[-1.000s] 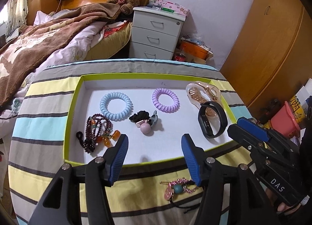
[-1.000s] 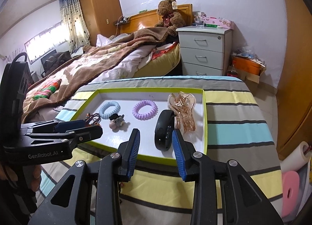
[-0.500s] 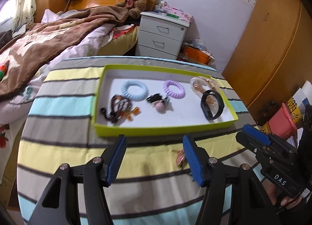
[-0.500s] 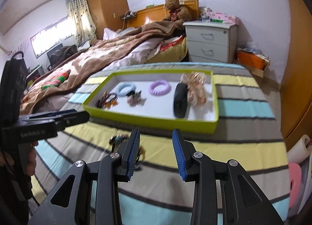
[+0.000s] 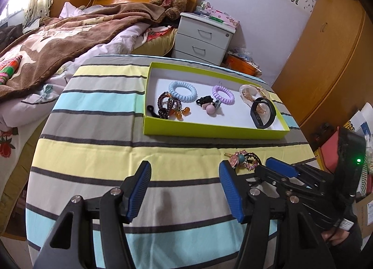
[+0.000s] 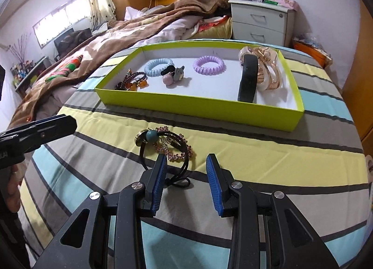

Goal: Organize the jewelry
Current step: 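Move both tools back to the remaining jewelry on the bedspread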

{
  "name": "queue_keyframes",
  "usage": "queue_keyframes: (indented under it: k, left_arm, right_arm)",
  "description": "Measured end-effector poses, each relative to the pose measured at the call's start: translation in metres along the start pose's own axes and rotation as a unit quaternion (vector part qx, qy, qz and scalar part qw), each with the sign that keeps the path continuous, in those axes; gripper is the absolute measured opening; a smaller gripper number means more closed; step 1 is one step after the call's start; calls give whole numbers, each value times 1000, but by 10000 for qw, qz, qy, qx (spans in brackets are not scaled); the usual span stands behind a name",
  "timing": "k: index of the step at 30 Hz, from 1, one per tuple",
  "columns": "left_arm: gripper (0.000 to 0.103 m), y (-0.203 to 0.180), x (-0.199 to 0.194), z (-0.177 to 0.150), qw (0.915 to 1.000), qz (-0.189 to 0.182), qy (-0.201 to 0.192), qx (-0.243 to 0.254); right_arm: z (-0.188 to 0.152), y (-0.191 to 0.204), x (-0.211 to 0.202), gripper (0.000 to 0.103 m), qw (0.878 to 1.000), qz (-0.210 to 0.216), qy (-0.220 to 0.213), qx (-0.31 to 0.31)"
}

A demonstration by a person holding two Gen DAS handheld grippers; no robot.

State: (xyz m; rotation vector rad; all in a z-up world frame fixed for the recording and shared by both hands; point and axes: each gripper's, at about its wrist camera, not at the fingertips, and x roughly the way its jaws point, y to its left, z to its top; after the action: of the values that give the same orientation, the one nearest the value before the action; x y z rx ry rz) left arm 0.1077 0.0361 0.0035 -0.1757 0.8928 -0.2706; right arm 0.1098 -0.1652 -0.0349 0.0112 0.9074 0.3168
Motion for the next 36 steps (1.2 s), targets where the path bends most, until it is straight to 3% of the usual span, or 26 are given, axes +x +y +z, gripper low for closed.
queue_keyframes:
  k: [6,8,13,25,36]
  left_arm:
    - [63,6,-1,-4,10000,-17,30,-63]
    - [63,7,-1,-5,10000,-20,37,-78]
    - [63,7,-1,-7,9999,-21,44,-106]
    - [63,6,1,-8,9999,-4,76,-91]
    - [63,-35,31,2,9977,-408,346,413]
  right_arm:
    - [-5,7,-2,35,9999,-104,23,-17]
    - [-6,11,-3,16,9998,-182,23,-102]
    - [-7,17,-7,2,9997,-98,-17,-236]
    - [-7,8,-65,2,9965,52,-830,-9]
    - [-12,-18,-82,2,9944,-38,-1009,303]
